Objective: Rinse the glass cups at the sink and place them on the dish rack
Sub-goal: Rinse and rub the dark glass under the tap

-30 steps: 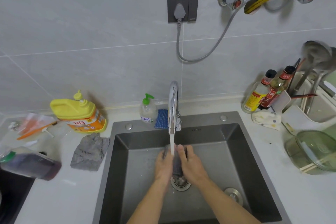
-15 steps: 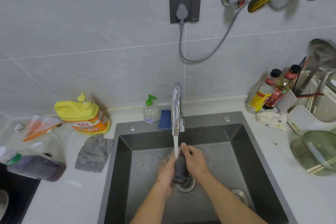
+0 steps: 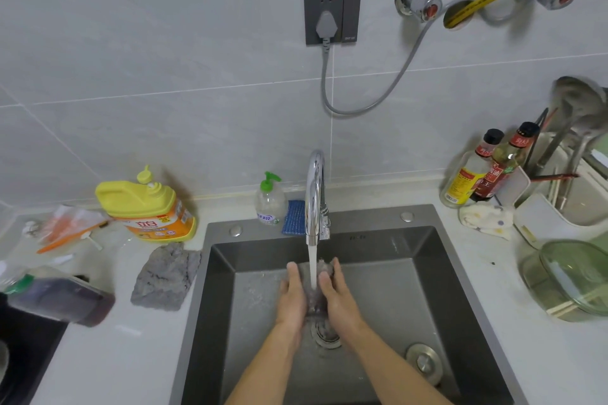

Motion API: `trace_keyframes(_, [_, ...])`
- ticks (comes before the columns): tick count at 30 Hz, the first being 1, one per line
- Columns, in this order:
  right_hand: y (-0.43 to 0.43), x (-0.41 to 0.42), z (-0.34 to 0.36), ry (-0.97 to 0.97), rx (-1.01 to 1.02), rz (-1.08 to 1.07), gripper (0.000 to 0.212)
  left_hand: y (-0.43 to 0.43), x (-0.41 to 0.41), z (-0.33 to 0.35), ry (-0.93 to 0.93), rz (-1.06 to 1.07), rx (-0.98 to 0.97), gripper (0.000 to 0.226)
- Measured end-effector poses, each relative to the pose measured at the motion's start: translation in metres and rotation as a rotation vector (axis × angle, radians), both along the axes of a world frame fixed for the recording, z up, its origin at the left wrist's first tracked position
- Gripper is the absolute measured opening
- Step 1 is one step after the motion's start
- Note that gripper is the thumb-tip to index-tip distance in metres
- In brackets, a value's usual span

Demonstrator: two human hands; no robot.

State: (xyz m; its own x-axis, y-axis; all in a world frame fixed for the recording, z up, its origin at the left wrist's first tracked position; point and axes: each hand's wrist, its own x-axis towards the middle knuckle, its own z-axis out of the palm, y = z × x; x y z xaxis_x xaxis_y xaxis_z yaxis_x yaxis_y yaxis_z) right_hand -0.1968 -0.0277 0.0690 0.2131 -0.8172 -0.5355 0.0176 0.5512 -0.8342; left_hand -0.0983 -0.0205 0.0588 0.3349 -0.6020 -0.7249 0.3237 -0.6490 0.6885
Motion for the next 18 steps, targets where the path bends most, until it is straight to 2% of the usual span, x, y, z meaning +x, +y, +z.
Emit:
trace_keyframes(2, [-0.001,-0.003,-0.001,-0.070,0.027,-0.080,0.091,0.002,-0.005,0.020,0.122,-0.025,-0.021,0.066])
trace_keyframes(3, [-0.003,-0.002,-0.001,-0.038,0.045,-0.077,0.101,0.004,-0.007,0.028,0.182,-0.019,-0.033,0.059])
trace_keyframes(4, [-0.004,0.000,-0.001,0.007,0.045,-0.051,0.101,0.006,-0.010,0.032,0.252,0.000,-0.018,0.054])
trace_keyframes(8, [-0.006,0.003,0.008,0.136,-0.042,0.118,0.059,0.007,-0.009,0.039,0.451,0.129,0.031,0.048])
trace_keyframes(10, [-0.009,-0.006,0.007,0.217,-0.130,0.215,0.046,0.006,0.001,0.040,0.436,0.143,0.042,0.047])
trace_keyframes(12, [-0.021,-0.017,0.005,0.386,-0.206,0.266,0.033,0.007,0.009,0.036,0.379,0.110,0.060,0.046])
trace_keyframes(14, [-0.032,-0.024,0.011,0.524,-0.269,0.273,0.029,0.011,0.015,0.036,0.311,0.055,0.094,0.047])
trace_keyframes(18, [-0.051,-0.012,0.022,0.507,-0.326,0.264,0.034,0.016,0.019,0.040,0.202,0.008,0.060,0.066])
